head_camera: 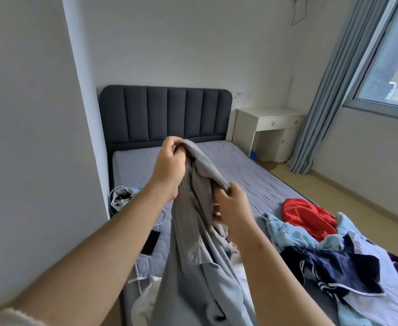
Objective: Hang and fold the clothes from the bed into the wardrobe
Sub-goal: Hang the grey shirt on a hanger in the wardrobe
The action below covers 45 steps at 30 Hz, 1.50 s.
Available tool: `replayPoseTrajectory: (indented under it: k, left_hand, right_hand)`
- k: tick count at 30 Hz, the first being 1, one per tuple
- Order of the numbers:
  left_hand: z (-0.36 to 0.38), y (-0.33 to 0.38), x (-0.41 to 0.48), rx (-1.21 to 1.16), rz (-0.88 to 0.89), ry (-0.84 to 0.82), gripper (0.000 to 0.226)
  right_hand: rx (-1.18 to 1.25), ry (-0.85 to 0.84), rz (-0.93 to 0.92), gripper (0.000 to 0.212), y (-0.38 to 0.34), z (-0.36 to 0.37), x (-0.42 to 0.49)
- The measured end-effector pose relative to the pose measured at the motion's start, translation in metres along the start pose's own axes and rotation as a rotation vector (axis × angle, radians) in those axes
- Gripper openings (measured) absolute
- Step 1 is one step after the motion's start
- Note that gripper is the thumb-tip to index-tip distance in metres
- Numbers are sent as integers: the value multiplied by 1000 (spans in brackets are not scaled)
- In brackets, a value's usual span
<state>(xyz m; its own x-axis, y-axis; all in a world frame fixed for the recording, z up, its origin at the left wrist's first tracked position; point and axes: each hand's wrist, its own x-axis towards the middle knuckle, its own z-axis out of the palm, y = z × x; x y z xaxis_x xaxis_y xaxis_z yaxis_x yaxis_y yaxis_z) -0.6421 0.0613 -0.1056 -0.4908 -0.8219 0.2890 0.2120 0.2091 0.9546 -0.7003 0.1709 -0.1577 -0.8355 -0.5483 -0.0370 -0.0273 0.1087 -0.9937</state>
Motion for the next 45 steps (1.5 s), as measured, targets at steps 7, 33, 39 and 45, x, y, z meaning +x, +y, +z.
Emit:
replayPoseTrajectory:
  k: [7, 33, 39, 45]
  left_hand:
    - [-10, 127, 35, 119, 570, -75, 14]
    - [-222, 6, -117, 186, -603, -13, 29]
    - [-275, -15, -211, 952, -740, 30, 32]
    - [-336, -7, -265, 1566, -594, 592, 8]
  right_hand:
    - [213, 253, -472, 24, -127, -7, 11]
    - [-520, -173, -298, 13, 30, 62, -39]
    - [-382, -502, -249, 28, 51, 114, -86]
    - [-385, -703, -354, 12, 51, 178, -144]
